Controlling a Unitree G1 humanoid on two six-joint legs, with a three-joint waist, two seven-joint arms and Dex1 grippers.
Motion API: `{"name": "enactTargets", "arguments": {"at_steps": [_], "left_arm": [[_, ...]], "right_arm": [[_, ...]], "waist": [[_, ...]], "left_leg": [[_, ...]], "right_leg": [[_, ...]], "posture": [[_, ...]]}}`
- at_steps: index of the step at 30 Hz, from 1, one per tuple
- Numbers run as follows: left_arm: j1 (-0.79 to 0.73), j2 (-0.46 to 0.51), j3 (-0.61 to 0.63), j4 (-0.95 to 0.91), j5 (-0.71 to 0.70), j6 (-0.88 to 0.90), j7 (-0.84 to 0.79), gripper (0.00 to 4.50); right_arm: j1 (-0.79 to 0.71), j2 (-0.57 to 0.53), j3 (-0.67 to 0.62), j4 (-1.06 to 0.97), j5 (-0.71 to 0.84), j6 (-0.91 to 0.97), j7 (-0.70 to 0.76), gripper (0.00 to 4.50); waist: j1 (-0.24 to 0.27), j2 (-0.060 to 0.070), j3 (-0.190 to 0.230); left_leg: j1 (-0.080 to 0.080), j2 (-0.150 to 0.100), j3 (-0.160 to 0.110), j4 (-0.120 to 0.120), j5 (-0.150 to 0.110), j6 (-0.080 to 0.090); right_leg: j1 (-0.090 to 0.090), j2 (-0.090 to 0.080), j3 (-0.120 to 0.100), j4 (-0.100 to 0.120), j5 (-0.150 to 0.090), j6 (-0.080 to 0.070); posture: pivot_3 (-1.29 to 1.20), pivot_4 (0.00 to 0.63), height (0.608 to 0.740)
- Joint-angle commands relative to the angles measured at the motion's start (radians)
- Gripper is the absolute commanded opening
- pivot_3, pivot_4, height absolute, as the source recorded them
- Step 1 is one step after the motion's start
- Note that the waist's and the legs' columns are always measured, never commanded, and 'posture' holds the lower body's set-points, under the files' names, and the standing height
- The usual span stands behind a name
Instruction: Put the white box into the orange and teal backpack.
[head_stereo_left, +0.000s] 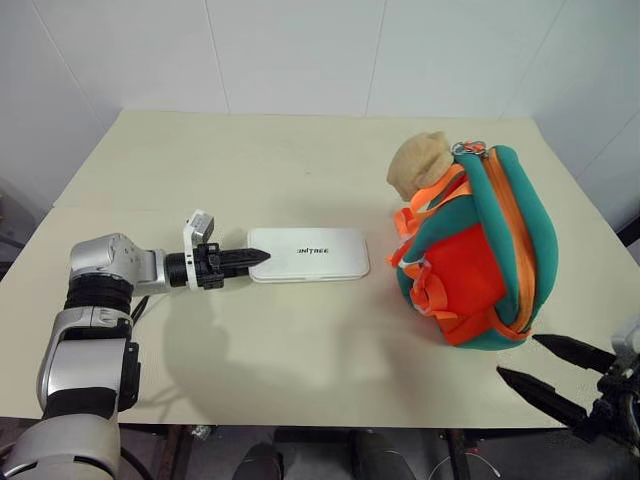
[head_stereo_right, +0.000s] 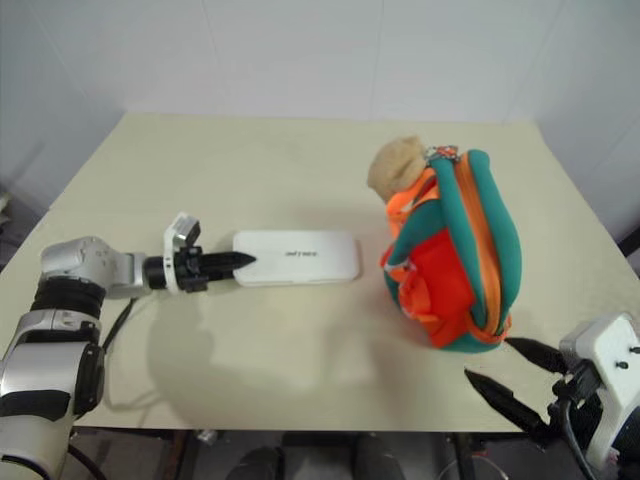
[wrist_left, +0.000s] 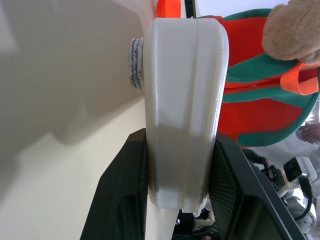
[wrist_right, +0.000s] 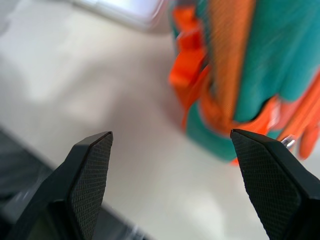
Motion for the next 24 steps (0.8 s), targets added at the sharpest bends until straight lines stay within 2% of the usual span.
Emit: {"name": "enactTargets", "arguments": {"at_steps": [1,5,8,14,19,24], "left_arm": [[-0.022,0.017,0.015,-0.003,0.003,-0.012,-0.042,1.28],[-0.018,0.038,0.019,0.0,0.008,-0.012,-0.057,1.28],[-0.013,0.054,0.021,-0.009,0.006,0.0,-0.065,1.28],[0.019,0.088,0.027,-0.062,-0.017,0.063,-0.08,1.28],[0.052,0.128,0.059,-0.126,-0.053,0.139,-0.085,1.28],[0.068,0.171,0.122,-0.182,-0.094,0.217,-0.071,1.28]], "right_arm": [[0.084,-0.006,-0.034,-0.064,0.054,0.025,0.073,4.48],[0.055,-0.039,0.015,-0.092,0.19,-0.029,0.025,4.48],[-0.047,-0.091,0.121,-0.096,0.31,-0.095,-0.092,4.48],[-0.3,-0.179,0.376,-0.096,0.4,-0.197,-0.269,4.48],[-0.525,-0.184,0.586,-0.078,0.343,-0.229,-0.408,4.48],[-0.632,-0.162,0.706,-0.045,0.221,-0.213,-0.479,4.48]], "waist": [[0.0,0.0,0.0],[-0.003,-0.001,0.001],[-0.006,-0.004,0.002],[0.0,-0.004,0.002],[0.002,-0.004,0.002],[0.001,-0.004,0.002]], "left_leg": [[0.0,0.0,0.0,0.0,0.0,0.0],[0.0,0.0,0.0,0.0,-0.001,0.0],[0.001,0.001,0.0,0.001,-0.001,-0.001],[0.0,0.001,-0.002,0.0,-0.001,-0.001],[-0.003,0.001,-0.004,0.001,-0.001,-0.001],[-0.003,0.001,-0.005,0.001,-0.001,-0.001]], "right_leg": [[0.0,0.0,0.0,0.0,0.0,0.0],[0.0,0.0,0.0,-0.001,0.0,0.0],[0.001,0.0,0.0,0.0,0.0,0.0],[0.001,0.0,-0.001,0.0,0.0,0.0],[-0.001,-0.001,-0.003,0.0,0.0,0.0],[-0.003,0.0,-0.003,0.002,-0.001,-0.002]], "posture": [[0.0,0.15,0.74],[0.0,0.15,0.74],[0.0,0.15,0.74],[0.0,0.15,0.74],[0.0,0.15,0.74],[0.0,0.15,0.74]]}}
